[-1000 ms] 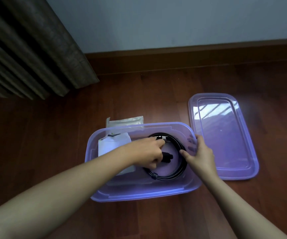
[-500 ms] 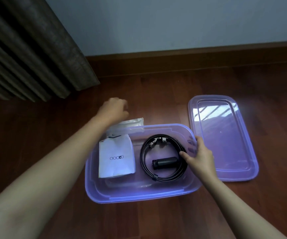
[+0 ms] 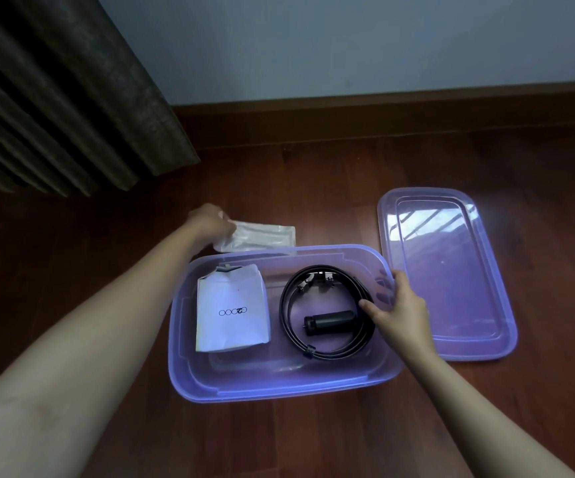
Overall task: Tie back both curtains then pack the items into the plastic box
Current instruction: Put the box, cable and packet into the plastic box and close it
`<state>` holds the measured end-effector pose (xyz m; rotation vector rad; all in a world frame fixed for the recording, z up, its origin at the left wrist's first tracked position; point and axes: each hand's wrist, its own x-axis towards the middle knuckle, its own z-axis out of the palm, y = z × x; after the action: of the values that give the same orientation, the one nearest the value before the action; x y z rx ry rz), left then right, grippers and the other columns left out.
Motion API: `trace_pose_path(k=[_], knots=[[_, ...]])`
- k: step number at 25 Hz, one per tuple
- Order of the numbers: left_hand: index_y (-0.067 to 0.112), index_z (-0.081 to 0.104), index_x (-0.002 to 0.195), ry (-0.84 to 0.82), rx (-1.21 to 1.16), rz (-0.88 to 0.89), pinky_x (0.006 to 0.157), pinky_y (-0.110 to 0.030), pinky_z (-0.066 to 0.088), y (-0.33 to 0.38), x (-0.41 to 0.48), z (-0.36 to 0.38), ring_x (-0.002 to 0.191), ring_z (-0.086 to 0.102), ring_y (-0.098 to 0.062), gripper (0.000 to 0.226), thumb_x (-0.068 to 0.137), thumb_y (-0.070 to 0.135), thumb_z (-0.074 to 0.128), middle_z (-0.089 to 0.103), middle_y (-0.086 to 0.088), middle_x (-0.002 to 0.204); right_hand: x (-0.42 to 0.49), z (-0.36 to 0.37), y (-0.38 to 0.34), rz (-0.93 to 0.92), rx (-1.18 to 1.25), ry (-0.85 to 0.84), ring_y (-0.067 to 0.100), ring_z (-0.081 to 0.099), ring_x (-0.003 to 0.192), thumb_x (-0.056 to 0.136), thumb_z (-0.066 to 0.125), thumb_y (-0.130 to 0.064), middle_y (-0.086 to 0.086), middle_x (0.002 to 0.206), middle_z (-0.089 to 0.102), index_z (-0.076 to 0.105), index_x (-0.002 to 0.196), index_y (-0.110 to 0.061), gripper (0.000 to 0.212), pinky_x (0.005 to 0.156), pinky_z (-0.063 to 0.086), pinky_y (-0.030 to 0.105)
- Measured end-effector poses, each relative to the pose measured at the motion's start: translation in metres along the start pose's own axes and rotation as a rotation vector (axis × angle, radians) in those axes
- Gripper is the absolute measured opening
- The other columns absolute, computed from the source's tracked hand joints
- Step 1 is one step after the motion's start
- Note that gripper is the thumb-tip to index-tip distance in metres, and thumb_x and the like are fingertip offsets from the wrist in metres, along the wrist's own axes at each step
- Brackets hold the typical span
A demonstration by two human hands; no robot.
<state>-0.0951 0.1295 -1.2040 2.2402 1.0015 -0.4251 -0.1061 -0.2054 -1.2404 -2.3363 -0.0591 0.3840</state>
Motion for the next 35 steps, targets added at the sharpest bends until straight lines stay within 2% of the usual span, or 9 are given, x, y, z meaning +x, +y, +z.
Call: trace_pose_path(k=[4,9,12,15,18,24,29,32,35], knots=[[0.017,0.052,0.081,0.093,-0.362,0.259,0.055,-0.026,0.039,0.021,-0.018,-0.012,0.074,0.051,-0.025,0.006,0.085,0.017,0.056,0.053,-0.001,0.076,0.001,0.0,0.0,0.002,0.019,0.002,0.02,0.066,0.103,0.073,0.077,-0.02,-0.004,0.12,0.065,0.047,0.12,-0.02,0.056,0.09,0.051,0.044],[0.028,0.049,0.072,-0.114,-0.499,0.682,0.065,-0.035,0.052,0.036,-0.066,-0.011,0.086,0.065,-0.017,0.026,0.082,0.015,0.069,0.066,0.006,0.098,0.001,0.0,0.0,0.008,0.03,-0.009,0.021,0.065,0.104,0.073,0.076,-0.022,-0.004,0.119,0.065,0.046,0.121,-0.022,0.057,0.09,0.051,0.043],[0.025,0.049,0.075,-0.048,-0.117,1.092,0.072,-0.028,0.057,0.02,-0.087,0.021,0.09,0.067,-0.001,0.022,0.086,0.01,0.061,0.073,-0.006,0.098,0.0,-0.002,-0.001,-0.018,0.013,0.009,0.025,0.058,0.114,0.071,0.071,-0.019,0.002,0.127,0.059,0.039,0.132,-0.022,0.07,0.096,0.046,0.04],[0.013,0.051,0.09,0.246,0.288,1.541,0.066,-0.033,0.059,-0.001,-0.088,0.048,0.096,0.07,-0.019,0.008,0.088,0.005,0.052,0.072,-0.009,0.107,-0.005,-0.003,-0.008,-0.188,-0.023,0.156,0.024,0.035,0.133,0.067,0.066,-0.012,0.011,0.143,0.038,0.03,0.141,-0.009,0.083,0.108,0.031,0.036],[0.013,0.045,0.082,0.369,0.446,1.727,0.067,-0.035,0.059,-0.007,-0.092,0.06,0.103,0.067,-0.026,0.018,0.088,-0.001,0.053,0.07,-0.007,0.113,-0.013,-0.003,-0.014,-0.392,-0.143,0.337,0.021,0.036,0.126,0.058,0.057,-0.02,0.011,0.137,0.043,0.04,0.133,-0.009,0.078,0.104,0.027,0.041],[0.015,0.049,0.074,0.518,0.777,1.547,0.068,-0.037,0.059,0.008,-0.098,0.076,0.096,0.07,-0.029,0.022,0.082,-0.005,0.052,0.074,-0.004,0.1,-0.014,0.002,-0.014,-0.599,-0.386,0.297,0.012,0.047,0.108,0.066,0.049,-0.023,-0.001,0.118,0.061,0.058,0.113,-0.021,0.048,0.099,0.027,0.04],[0.014,0.064,0.079,0.253,0.854,1.409,0.08,-0.061,0.051,0.011,-0.101,0.075,0.107,0.065,-0.026,0.022,0.082,0.015,0.042,0.073,-0.005,0.104,-0.004,0.012,-0.005,-0.689,-0.636,0.252,0.018,0.066,0.095,0.076,0.058,-0.021,-0.004,0.109,0.069,0.066,0.109,-0.024,0.034,0.097,0.04,0.045],[0.012,0.061,0.109,0.205,0.649,1.113,0.09,-0.063,0.046,0.0,-0.115,0.069,0.122,0.055,-0.029,0.047,0.084,0.045,0.038,0.061,-0.009,0.128,-0.002,0.012,-0.004,-0.684,-0.686,0.241,0.019,0.07,0.083,0.063,0.076,-0.009,-0.003,0.104,0.071,0.068,0.108,-0.023,0.047,0.092,0.046,0.051],[0.009,0.039,0.138,0.253,0.364,0.595,0.109,-0.058,0.028,-0.021,-0.144,0.062,0.142,0.024,-0.033,0.061,0.089,0.044,0.042,0.025,-0.014,0.154,0.0,0.013,-0.002,-0.649,-0.707,0.199,0.019,0.071,0.082,0.059,0.077,-0.001,-0.003,0.106,0.071,0.068,0.108,-0.023,0.055,0.091,0.047,0.049]])
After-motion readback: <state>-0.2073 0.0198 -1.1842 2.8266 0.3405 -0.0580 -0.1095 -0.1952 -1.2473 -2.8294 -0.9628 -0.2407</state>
